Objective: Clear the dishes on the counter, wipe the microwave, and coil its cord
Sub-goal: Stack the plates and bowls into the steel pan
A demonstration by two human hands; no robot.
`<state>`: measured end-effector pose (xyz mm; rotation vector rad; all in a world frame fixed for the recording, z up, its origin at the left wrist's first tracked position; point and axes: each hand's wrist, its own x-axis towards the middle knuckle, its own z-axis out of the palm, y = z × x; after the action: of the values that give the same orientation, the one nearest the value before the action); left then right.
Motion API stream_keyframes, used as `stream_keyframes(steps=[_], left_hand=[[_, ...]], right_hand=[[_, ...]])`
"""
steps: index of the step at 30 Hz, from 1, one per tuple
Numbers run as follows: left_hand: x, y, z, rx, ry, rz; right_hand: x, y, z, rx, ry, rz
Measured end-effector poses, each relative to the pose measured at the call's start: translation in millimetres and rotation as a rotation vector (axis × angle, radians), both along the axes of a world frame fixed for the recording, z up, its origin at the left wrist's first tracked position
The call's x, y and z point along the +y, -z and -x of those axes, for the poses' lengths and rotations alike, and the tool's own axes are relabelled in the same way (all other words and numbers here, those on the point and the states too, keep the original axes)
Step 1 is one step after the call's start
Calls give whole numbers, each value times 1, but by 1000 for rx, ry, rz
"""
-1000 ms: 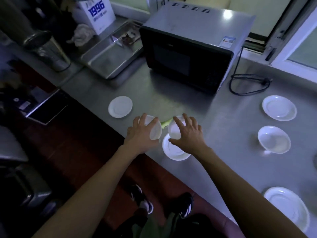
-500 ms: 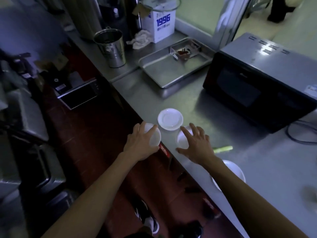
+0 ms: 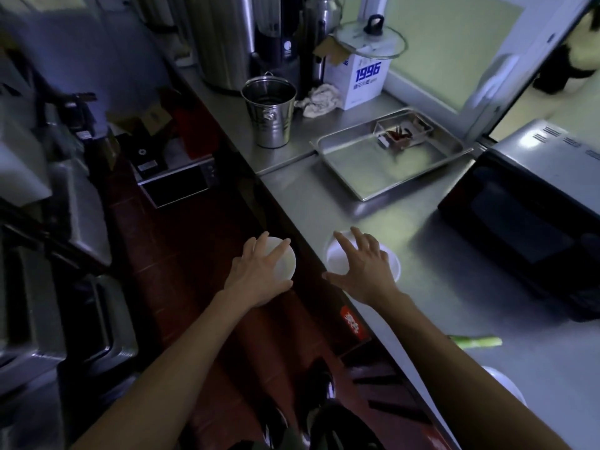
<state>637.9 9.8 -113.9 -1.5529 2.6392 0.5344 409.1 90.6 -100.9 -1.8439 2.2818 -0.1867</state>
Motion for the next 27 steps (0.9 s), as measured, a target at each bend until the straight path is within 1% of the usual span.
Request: stream_keyframes(steps=[5,9,14,19,23,27], left_hand=[[-43,7,-8,3,-30,-20],[-97,14,4,-30,-14,-26],[-171,16,39,-82,58,-20],[-230,9,74,-69,104,-3],[-265,1,106,-57,128,-31],[-293,-2,147,-21,213,-11]], right_hand=[[-53,9,0,-63,-9,22],[-102,18,9,-101,11,35],[-165,23,38,-165,73,72],[-207,19,69,-212,140,71],[-226,9,98,-227,210,77],[-235,6,128,-237,301,99]])
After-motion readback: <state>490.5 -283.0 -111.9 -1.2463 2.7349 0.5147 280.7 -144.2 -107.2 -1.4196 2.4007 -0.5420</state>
